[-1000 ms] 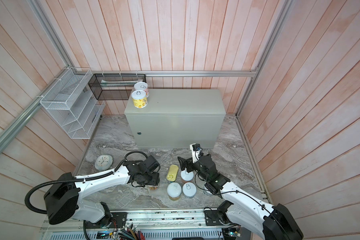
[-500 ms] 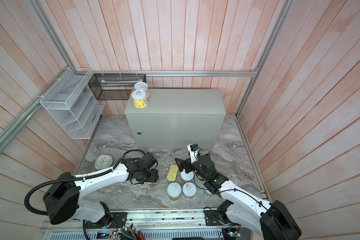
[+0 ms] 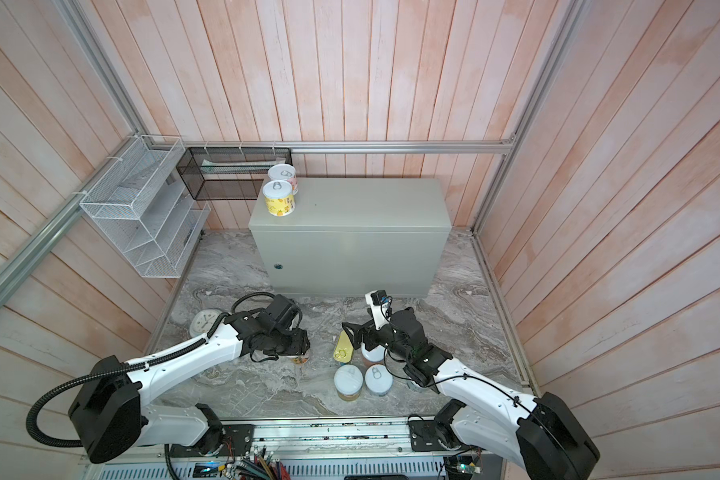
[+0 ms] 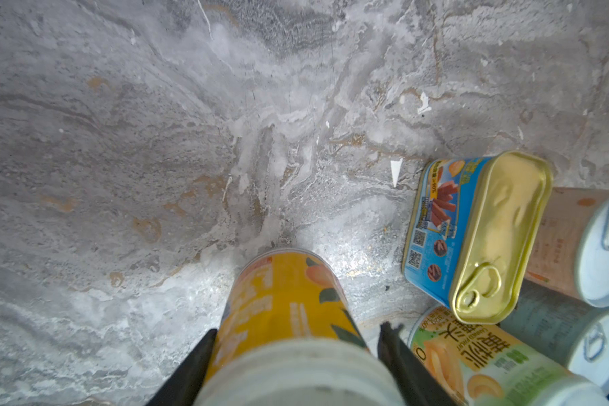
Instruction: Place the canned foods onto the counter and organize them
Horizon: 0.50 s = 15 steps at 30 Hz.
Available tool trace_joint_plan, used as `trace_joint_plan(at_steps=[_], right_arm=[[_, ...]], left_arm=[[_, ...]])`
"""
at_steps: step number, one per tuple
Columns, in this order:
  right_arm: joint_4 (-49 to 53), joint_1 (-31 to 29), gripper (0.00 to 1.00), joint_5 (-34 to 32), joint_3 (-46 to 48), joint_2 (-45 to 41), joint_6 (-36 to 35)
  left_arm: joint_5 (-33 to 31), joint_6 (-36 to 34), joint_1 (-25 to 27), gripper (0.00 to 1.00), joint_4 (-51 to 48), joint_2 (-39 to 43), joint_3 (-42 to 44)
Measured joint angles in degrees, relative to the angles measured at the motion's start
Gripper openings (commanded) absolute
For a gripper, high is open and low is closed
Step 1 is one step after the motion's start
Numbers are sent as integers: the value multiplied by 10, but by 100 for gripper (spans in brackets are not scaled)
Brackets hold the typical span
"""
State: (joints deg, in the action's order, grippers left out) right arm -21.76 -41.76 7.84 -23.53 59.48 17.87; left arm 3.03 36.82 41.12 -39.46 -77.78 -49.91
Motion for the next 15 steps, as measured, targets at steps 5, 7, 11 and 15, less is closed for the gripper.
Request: trace_joint_plan(at_steps=[5, 7, 11, 15], right_arm=[[-24, -42, 98, -3, 0, 12, -5], [-36, -61, 98, -5, 0, 16, -9], [-65, -90, 98, -10, 1, 23, -16], [-85, -117, 98, -19, 2, 26, -31]], left_arm=[[0, -13, -3, 47, -18, 0, -18], [0, -18, -3, 47, -21, 0, -33], [14, -26, -3, 47, -25, -2, -66], [37, -35, -3, 47, -31, -19, -104]])
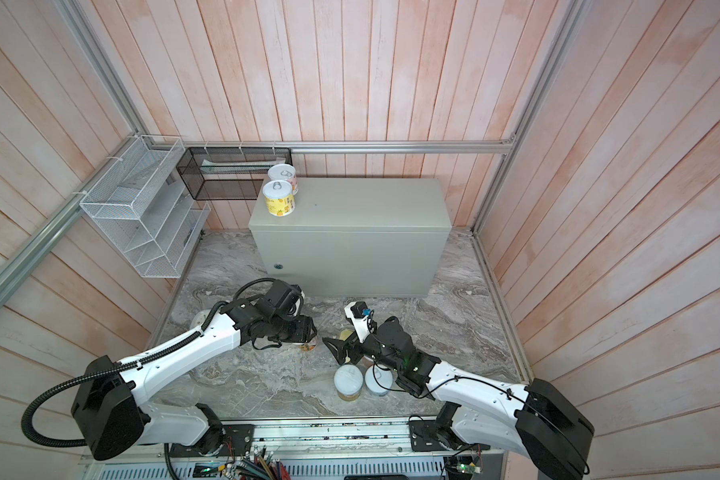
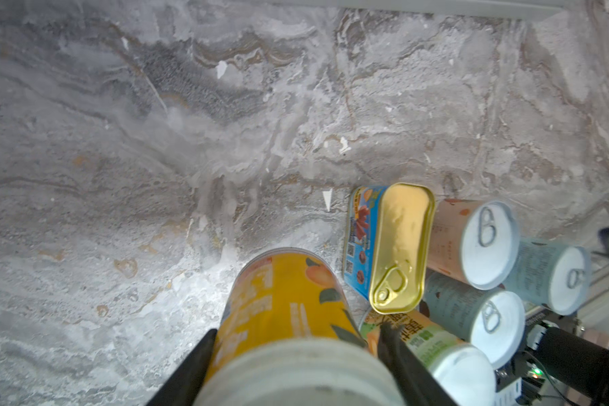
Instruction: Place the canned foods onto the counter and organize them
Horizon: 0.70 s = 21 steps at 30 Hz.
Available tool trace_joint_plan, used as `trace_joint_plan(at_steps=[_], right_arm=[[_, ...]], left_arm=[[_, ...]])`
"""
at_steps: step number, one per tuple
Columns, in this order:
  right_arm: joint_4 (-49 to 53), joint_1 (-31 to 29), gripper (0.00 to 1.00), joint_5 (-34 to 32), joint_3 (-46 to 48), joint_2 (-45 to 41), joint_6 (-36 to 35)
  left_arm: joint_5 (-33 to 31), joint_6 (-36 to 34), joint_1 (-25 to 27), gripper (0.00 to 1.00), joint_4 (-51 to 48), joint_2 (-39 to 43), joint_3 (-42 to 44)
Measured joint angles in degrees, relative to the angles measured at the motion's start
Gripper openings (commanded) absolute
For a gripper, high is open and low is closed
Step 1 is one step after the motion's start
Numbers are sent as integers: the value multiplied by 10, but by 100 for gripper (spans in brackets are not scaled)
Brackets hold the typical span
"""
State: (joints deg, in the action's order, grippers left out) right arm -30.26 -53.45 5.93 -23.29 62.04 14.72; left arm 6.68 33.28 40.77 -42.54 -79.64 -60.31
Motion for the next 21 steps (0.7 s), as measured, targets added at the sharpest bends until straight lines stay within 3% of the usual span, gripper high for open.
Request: trace_joint_plan(at_steps=[21], right_arm=[[-24, -36, 97, -29, -2, 54, -62]], left_arm=[[67, -27, 7, 45, -31, -36, -94]])
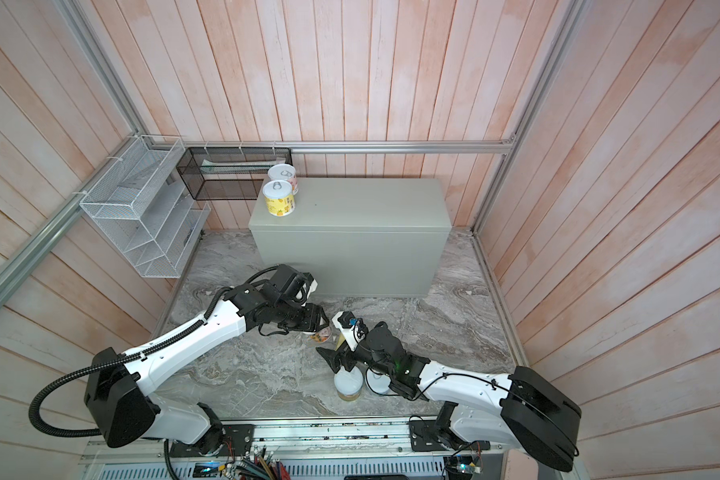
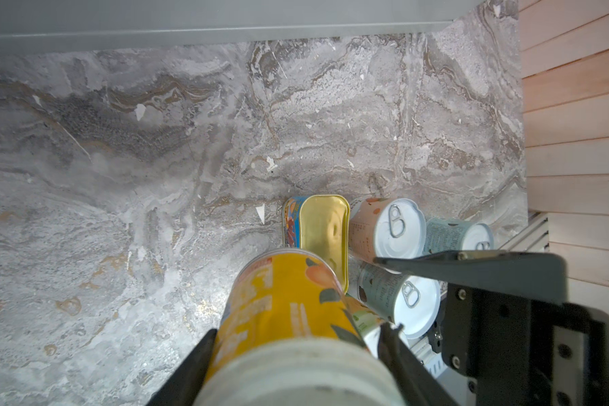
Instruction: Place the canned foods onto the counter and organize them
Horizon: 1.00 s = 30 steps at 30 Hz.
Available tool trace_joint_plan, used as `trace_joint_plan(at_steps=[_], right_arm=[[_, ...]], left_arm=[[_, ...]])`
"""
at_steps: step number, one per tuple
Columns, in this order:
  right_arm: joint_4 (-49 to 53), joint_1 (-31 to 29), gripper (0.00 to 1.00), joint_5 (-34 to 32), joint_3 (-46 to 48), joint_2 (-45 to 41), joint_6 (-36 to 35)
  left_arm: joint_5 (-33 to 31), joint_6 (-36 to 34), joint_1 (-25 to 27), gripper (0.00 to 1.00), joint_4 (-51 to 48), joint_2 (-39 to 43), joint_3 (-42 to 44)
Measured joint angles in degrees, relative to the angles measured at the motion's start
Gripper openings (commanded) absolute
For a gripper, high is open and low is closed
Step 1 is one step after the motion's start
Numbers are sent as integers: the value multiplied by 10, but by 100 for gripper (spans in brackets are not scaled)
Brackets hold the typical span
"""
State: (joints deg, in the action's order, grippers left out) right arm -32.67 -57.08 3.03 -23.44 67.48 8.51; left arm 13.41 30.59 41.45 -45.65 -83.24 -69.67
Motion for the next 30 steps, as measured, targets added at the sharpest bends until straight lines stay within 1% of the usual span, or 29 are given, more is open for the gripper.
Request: trace_joint_plan(at_steps=[5, 10, 26, 30], right_arm=[[-10, -1, 91, -11, -8, 6, -3], [-21, -2, 86, -17, -24, 30, -10], [-26, -11, 85, -15, -55, 81, -17], [-31, -13, 82, -14, -55, 82, -18]], left_arm=[[12, 0, 11, 45, -2, 0, 0], [14, 0, 11, 45, -9, 0, 0], [15, -10, 10, 45, -13, 4, 0], [23, -11, 9, 45, -13, 6, 0]])
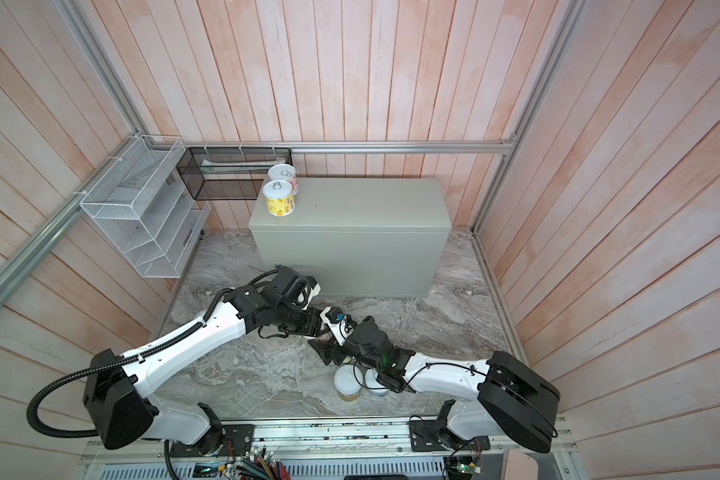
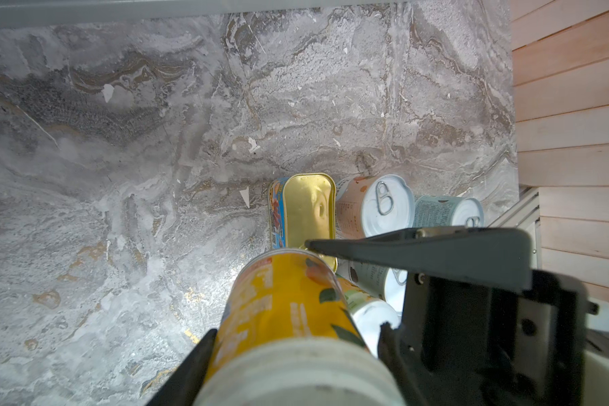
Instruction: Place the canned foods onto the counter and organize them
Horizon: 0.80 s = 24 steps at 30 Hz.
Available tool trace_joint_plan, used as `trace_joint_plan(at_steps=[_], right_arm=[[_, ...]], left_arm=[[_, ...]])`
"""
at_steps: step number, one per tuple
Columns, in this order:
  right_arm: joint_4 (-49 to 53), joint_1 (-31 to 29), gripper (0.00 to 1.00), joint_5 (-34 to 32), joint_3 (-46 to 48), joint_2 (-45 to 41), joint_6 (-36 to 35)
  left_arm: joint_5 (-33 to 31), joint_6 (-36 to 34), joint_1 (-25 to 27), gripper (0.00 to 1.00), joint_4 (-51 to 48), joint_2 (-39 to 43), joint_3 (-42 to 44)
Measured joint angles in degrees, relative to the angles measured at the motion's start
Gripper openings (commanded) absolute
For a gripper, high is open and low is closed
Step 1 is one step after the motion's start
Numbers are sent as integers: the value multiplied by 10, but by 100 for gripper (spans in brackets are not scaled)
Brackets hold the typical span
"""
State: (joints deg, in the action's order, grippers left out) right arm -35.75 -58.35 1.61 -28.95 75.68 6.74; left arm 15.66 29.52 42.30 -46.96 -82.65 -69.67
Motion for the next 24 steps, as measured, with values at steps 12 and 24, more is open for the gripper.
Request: trace_joint_plan(at_steps=[12, 24], right_arm=[[-18, -5, 81, 0, 0, 9, 2], [-18, -12, 64, -10, -2, 12, -11]], left_arm=[[24, -2, -9, 45, 0, 1, 0], [40, -2, -16, 44, 4, 1, 2]])
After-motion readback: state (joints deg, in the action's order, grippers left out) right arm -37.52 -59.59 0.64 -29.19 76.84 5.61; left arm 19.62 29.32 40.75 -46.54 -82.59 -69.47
